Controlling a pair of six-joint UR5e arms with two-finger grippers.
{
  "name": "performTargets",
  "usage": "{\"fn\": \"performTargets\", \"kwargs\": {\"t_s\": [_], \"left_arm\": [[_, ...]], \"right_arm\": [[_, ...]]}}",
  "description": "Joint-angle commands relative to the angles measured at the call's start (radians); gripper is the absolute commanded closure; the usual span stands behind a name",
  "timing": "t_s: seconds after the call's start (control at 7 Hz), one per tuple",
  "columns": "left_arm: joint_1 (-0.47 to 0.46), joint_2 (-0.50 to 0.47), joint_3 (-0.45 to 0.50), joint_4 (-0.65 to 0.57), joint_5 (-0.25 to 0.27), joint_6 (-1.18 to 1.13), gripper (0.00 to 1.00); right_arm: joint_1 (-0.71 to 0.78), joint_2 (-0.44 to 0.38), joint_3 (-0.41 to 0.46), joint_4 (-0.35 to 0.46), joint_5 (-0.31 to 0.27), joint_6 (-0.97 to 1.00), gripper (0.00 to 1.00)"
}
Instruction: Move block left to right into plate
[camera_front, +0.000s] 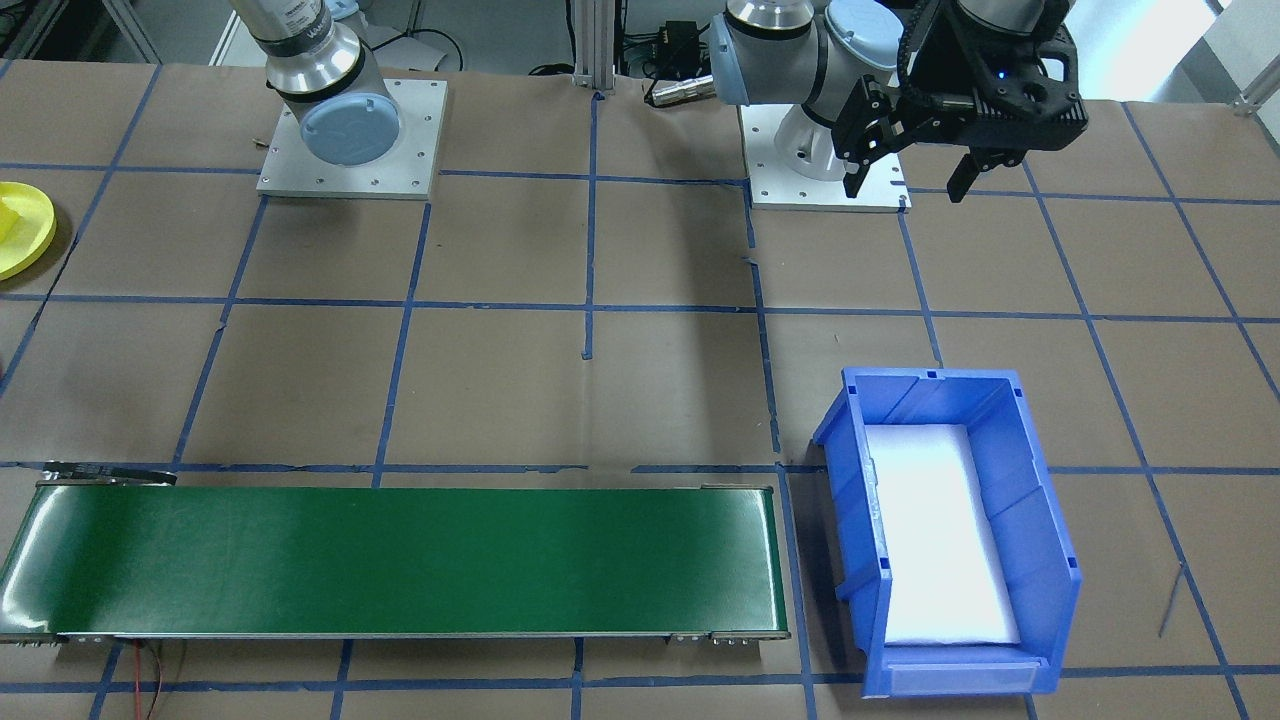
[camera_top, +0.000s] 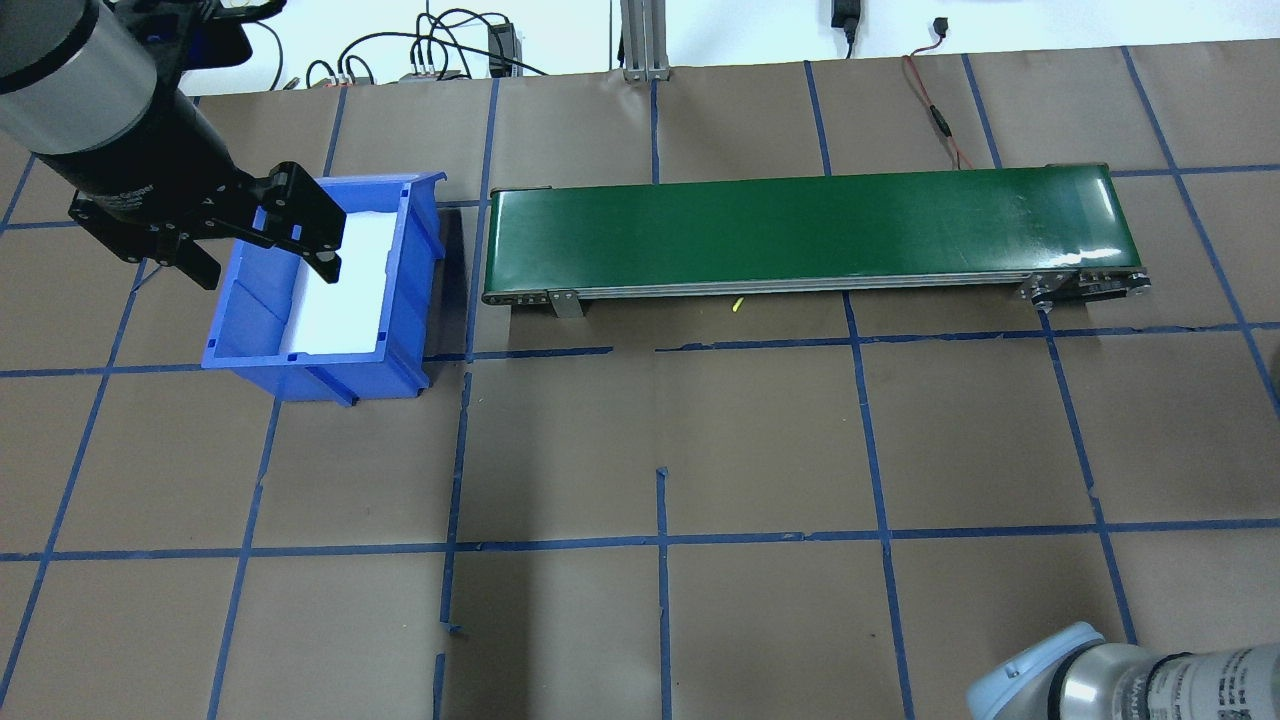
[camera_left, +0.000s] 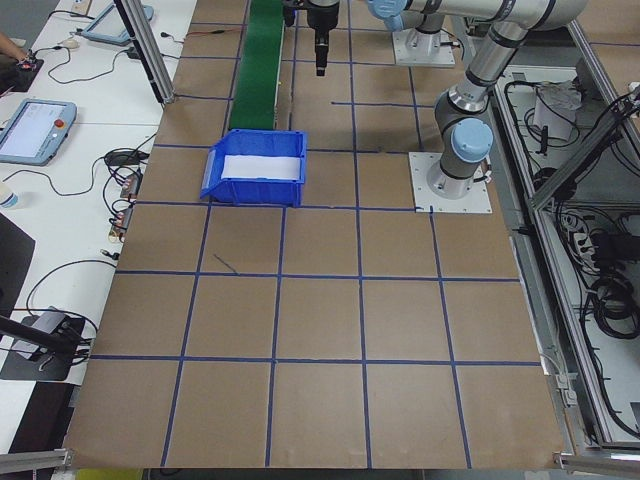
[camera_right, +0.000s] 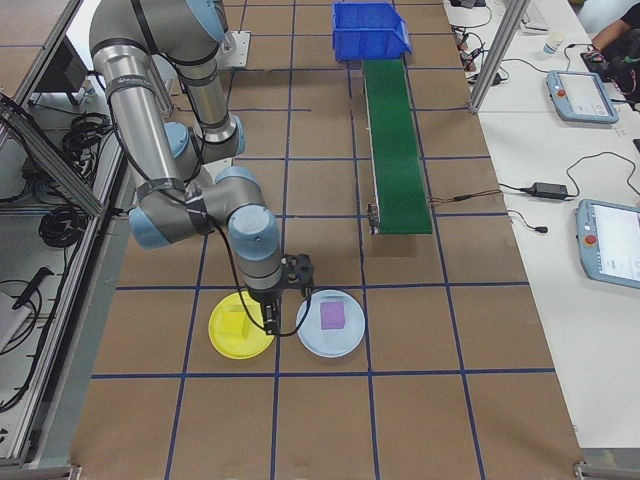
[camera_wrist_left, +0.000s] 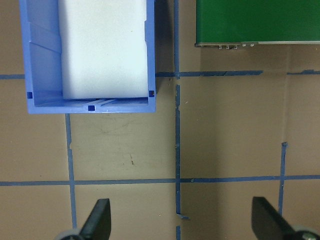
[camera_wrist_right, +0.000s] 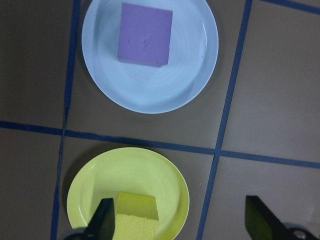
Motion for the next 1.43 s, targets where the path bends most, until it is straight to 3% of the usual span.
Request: {"fn": "performTargets", "kwargs": {"t_s": [0.0,0.29,0.71,1.0,1.29], "left_arm": [[0.000,0.000,0.000,0.000,0.000,-0.002,0.00],[0.000,0.000,0.000,0.000,0.000,0.001,0.00],[0.001,0.000,0.000,0.000,0.000,0.001,0.00],[0.003,0.000,0.000,0.000,0.000,0.001,0.00],[0.003,0.001,0.000,0.000,0.000,0.001,0.00]], "right_arm": [[0.226,-0.067,-0.085,0.245,0.021,0.302,0.08],[0.462,-0.125,-0.091,0.310,0.021,0.646,0.08],[0.861,-0.156,-0.096,0.321,0.001,1.019,0.07],[1.032,-0.153,-0.117,0.320,0.012,1.281,0.00],[1.149,-0.156,-0.123,0.317,0.015,1.392,0.00]]}}
